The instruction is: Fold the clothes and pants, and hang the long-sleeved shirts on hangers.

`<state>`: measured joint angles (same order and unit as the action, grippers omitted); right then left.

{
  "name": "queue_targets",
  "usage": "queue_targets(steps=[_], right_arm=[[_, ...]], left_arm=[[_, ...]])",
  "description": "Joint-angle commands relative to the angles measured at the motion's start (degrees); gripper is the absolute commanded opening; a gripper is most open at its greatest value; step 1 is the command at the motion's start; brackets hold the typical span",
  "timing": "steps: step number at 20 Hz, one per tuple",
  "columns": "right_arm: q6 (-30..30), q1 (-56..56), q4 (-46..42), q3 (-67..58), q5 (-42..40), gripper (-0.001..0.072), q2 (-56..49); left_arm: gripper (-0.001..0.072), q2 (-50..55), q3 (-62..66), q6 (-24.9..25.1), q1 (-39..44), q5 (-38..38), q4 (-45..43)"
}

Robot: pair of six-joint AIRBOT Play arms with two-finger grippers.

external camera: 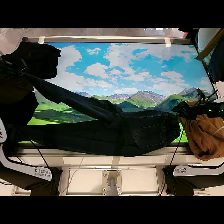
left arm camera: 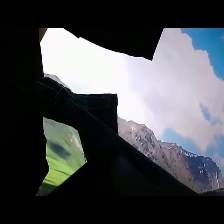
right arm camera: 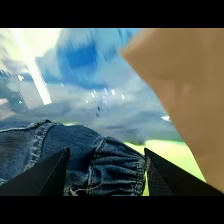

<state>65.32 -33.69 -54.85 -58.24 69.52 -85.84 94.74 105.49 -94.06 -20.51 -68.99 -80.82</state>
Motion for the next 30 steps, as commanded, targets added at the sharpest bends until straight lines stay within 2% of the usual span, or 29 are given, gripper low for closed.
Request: queue_targets(steps=[1,4,7,8,9,10,12,16,23,27,29,30], right_arm=[[-0.1,0.3,0.9,-1.3,3.2,0.0495,-2.2],[-0.3,0.4,2.4,-1.3,9.4,0.0495,-5.2],[-0.3,0.7,4.1,-1.3,10.7,0.0495,-6.4],[-0.3,1.0,4.1,-1.3,10.7,0.0484,-6.5],[-0.3,1.5,4.1,-1.3,11.3,0.0443,-6.5],[-0.7,2.1,4.0,-1.3,12.2,0.0388,-6.5],[-3.5,3.3,4.1,-1.3,14.6,0.0037,-6.4],[-6.4,4.0,6.3,-4.4,15.3,0.0042,-3.9],[-6.5,4.0,6.0,-26.5,14.4,0.0042,10.8],[-6.3,4.0,-3.9,-25.4,17.6,0.0042,17.4],[-5.4,4.0,-5.5,-20.3,20.2,0.0042,17.7],[-5.4,4.0,-5.0,-16.3,18.9,0.0042,17.7]], left_arm=[[0.0023,0.0,0.0,0.0,0.2,-0.2,0.0],[0.0023,0.0,0.0,0.0,0.2,-0.9,0.0],[0.0023,0.0,0.0,0.0,0.2,-0.9,0.0],[0.0023,0.0,0.0,0.0,0.2,-0.9,0.0],[0.0023,0.0,0.0,0.0,0.2,-0.9,0.0],[0.0023,0.0,0.0,0.0,0.2,-0.9,0.0],[0.0023,0.0,0.0,0.0,0.2,-1.0,0.0],[0.0023,-1.0,0.1,0.0,0.2,1.8,0.3],[0.0023,-14.1,0.0,0.0,0.1,23.2,3.0],[0.0023,-18.4,-3.8,3.0,0.0,19.7,-0.7],[0.0023,-19.6,-12.3,5.3,0.0,15.3,-2.4],[0.0023,-20.0,-17.7,5.8,0.0,15.7,-2.4]])
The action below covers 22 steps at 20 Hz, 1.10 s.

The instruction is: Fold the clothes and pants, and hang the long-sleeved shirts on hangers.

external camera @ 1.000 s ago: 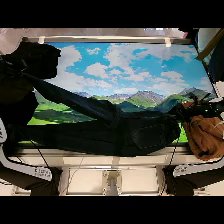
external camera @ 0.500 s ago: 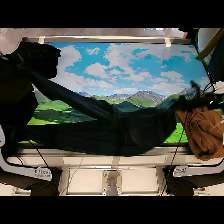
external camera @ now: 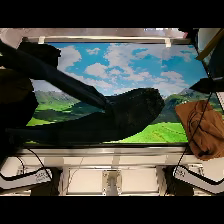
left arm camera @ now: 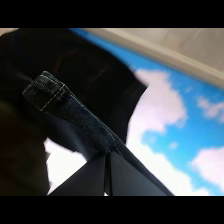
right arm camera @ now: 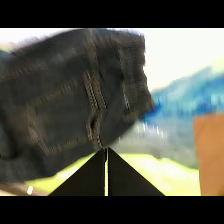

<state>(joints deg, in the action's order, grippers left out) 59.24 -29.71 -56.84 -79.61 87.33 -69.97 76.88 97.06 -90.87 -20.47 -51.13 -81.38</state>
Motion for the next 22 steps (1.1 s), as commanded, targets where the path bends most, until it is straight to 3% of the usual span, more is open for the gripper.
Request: queue_targets(steps=[1,2,3,4,5,10,14,20,21,22], right_arm=[[1.9,0.1,-3.0,8.5,-2.4,0.0042,1.7],[5.3,0.1,-2.9,11.1,-7.2,0.0057,1.0],[8.4,0.1,-2.8,11.9,-11.3,0.0189,-0.5],[11.2,0.1,-1.7,11.3,-14.1,0.0409,-3.0],[12.3,0.1,0.4,9.7,-15.1,0.0424,-5.9],[12.9,3.8,13.3,-4.6,-14.8,0.0421,-26.4],[13.4,9.6,9.9,-10.9,-14.7,0.0420,-38.3],[10.8,12.3,5.4,-10.9,-7.0,0.0409,-41.9],[8.9,12.3,6.6,-10.9,-4.4,0.0379,-41.9],[7.0,12.2,7.6,-10.9,-1.6,0.0196,-41.8]], left_arm=[[0.0023,-2.2,-14.5,2.9,0.0,-1.1,-1.8],[0.0022,-2.1,-18.6,2.9,0.2,0.9,-1.7],[0.0023,-2.1,-21.7,2.8,0.3,3.3,-1.7],[0.0023,-2.1,-23.6,2.8,0.3,5.1,-1.7],[0.0023,-2.1,-24.3,2.8,0.5,6.2,-1.7],[0.0023,-2.4,-24.3,2.8,1.5,8.7,-1.6],[0.0023,-2.4,-24.3,2.8,1.8,8.5,-1.6],[0.0023,-2.4,-24.3,2.8,1.8,8.5,-1.5],[0.0023,-2.4,-24.3,2.8,1.8,8.4,-1.5],[0.0023,-2.4,-24.3,2.8,1.8,8.2,-1.5]])
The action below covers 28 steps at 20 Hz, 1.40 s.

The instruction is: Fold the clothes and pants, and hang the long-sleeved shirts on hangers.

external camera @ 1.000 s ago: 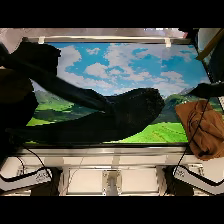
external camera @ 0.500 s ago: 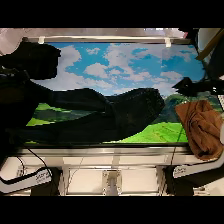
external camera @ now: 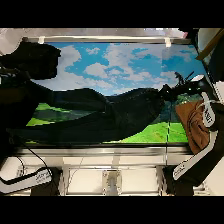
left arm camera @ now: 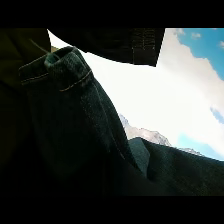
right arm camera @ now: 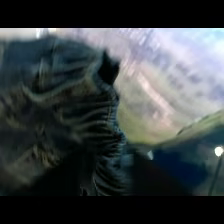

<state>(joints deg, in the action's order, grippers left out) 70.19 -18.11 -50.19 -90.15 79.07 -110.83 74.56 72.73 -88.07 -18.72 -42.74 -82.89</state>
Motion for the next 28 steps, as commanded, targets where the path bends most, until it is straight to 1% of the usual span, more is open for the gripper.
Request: queue_targets(steps=[1,3,5,8,9,11,14,17,19,20,21,22,23,25,28], right_arm=[[-5.1,0.6,1.0,-0.7,9.7,0.0048,-0.7],[-6.1,0.5,0.5,-2.1,17.4,0.0042,0.7],[-6.0,-0.1,-0.9,-3.7,23.2,0.0041,5.0],[-7.1,-1.8,-2.6,-4.0,25.8,0.0041,15.6],[-8.7,-2.4,-2.8,-3.8,26.3,0.0041,19.3],[-10.0,-3.3,-3.2,-0.3,26.2,0.0041,25.9],[-10.1,-3.3,-6.6,12.4,26.3,0.0041,34.5],[-12.4,-3.3,-8.1,32.4,26.1,0.0040,40.8],[-11.6,-3.3,-11.6,44.0,25.5,0.0042,41.9],[-9.7,-3.3,-14.1,47.7,25.1,0.0074,41.9],[-7.8,-3.3,-16.0,49.6,24.8,0.0195,41.9],[-7.5,-3.3,-16.6,49.9,24.9,0.0376,41.9],[-7.4,-3.3,-16.5,48.9,24.9,0.0421,42.1],[-7.3,-3.3,-16.0,43.6,24.9,0.0421,42.5],[-8.0,-3.3,-16.2,31.0,23.3,0.0421,42.6]], left_arm=[[0.0023,0.0,0.0,0.0,0.0,-0.5,0.0],[0.0023,-0.2,0.0,0.0,0.0,-0.5,0.0],[0.0023,-1.2,0.0,0.0,0.0,0.0,0.0],[0.0023,-4.7,0.0,-0.6,0.0,4.1,2.2],[0.0023,-6.1,0.0,-0.6,0.0,5.8,3.5],[0.0023,-8.5,0.0,-0.6,0.0,7.5,4.1],[0.0023,-9.9,-0.9,-0.6,-0.2,7.3,3.8],[0.0023,-9.9,-4.0,-0.6,-0.4,7.4,3.8],[0.0023,-9.9,-6.4,-0.6,-0.4,7.7,3.8],[0.0023,-9.8,-7.0,-0.6,-0.4,7.8,3.8],[0.0023,-9.8,-7.2,-0.6,-0.4,7.9,3.8],[0.0023,-9.8,-7.1,-0.6,-0.4,8.2,3.8],[0.0023,-9.9,-7.1,-0.6,-0.4,8.9,3.8],[0.0023,-9.9,-7.1,-0.6,-0.4,9.6,3.8],[0.0023,-9.9,-7.1,-0.6,-0.4,9.6,3.8]])
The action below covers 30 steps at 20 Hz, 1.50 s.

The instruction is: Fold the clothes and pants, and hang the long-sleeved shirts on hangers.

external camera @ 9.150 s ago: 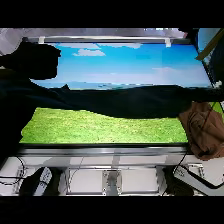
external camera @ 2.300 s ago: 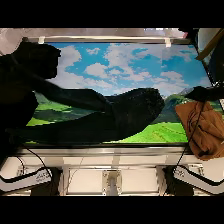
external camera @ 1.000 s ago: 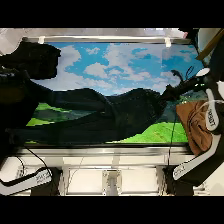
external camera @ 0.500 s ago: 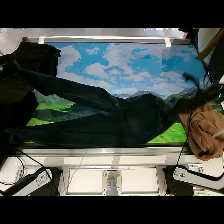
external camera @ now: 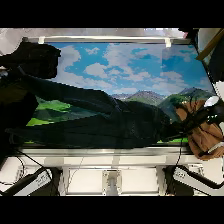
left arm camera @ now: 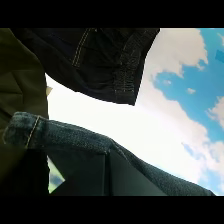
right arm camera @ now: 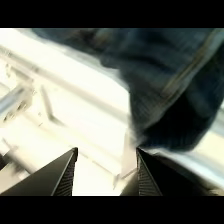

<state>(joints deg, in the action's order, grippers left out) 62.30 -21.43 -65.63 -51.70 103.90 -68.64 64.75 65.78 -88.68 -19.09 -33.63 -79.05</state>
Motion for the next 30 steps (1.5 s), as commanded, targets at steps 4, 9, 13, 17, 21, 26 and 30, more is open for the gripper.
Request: queue_targets(steps=[4,9,13,17,21,26,30], right_arm=[[1.1,-0.1,-2.6,-22.7,-21.8,0.0421,0.4],[18.1,-11.0,1.7,-23.9,-32.6,0.0421,-7.0],[14.4,-13.7,13.7,-23.9,-28.1,0.0422,-21.0],[11.0,-8.0,21.2,-23.9,-34.9,0.0422,-30.9],[10.0,-4.7,20.8,-23.9,-32.2,0.0423,-36.8],[3.7,-1.2,25.5,-24.0,-27.0,0.0336,-37.8],[-0.5,-0.3,33.4,-28.0,-24.3,0.0042,-37.4]], left_arm=[[0.0023,0.0,-0.2,0.0,0.0,0.4,0.0],[0.0023,0.0,-0.2,0.0,0.0,0.5,0.0],[0.0023,0.0,-0.2,0.0,0.0,0.5,0.0],[0.0023,0.1,-0.2,0.0,-0.1,0.5,-0.2],[0.0023,0.1,-0.2,0.0,0.0,0.5,-0.4],[0.0023,0.1,-0.2,0.0,0.0,0.5,-0.4],[0.0024,0.1,-0.2,0.0,0.0,1.8,-0.4]])
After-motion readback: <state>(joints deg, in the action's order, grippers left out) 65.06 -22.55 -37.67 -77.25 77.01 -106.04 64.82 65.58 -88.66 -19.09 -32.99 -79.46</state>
